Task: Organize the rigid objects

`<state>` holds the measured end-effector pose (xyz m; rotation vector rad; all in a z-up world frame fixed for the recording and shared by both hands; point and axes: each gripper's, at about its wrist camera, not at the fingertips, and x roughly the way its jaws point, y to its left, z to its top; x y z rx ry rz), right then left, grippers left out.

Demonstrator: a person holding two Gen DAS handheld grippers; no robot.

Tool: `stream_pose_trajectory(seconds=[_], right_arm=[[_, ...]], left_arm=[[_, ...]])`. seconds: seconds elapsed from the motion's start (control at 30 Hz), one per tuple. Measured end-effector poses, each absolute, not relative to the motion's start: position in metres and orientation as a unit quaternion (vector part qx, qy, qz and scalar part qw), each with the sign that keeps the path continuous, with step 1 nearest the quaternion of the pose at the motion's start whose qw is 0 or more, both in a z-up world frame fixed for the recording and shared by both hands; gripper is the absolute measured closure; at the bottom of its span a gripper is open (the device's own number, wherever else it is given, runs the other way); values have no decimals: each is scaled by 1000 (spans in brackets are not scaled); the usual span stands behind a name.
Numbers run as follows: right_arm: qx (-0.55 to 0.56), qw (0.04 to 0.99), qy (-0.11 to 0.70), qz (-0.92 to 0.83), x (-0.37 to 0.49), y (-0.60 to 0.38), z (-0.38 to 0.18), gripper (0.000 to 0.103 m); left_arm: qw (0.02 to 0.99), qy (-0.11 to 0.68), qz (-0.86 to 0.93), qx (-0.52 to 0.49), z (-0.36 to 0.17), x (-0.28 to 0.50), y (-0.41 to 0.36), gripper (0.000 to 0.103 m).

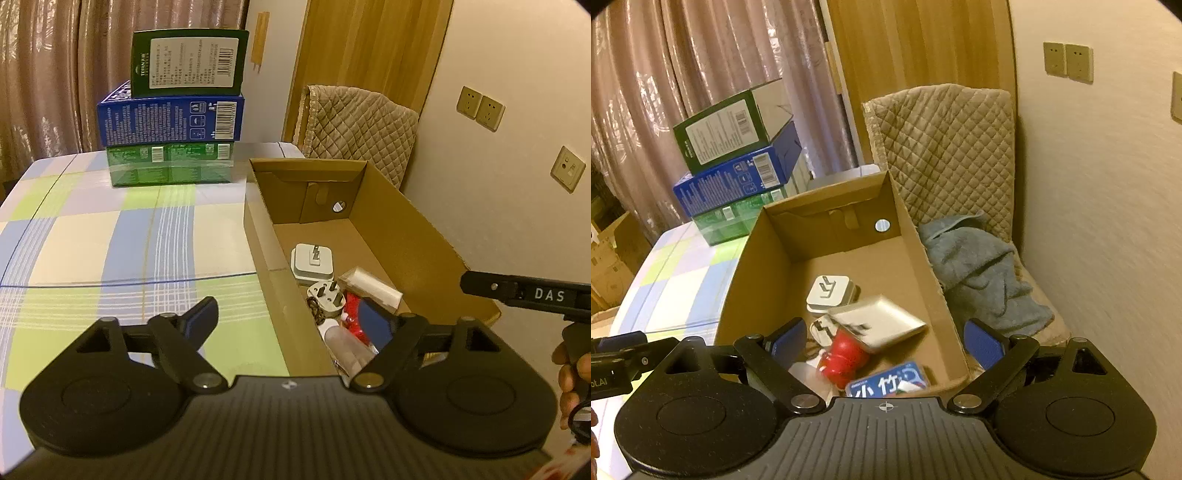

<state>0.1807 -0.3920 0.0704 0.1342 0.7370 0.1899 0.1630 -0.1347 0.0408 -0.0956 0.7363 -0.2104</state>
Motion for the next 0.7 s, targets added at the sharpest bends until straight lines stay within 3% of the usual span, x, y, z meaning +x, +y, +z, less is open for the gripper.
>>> stream_pose_trajectory(seconds=[0.7], right_arm=[[9, 931, 347, 111, 97, -365, 102, 13]], left_arm=[[937, 338, -66, -63, 56, 93, -111, 1]])
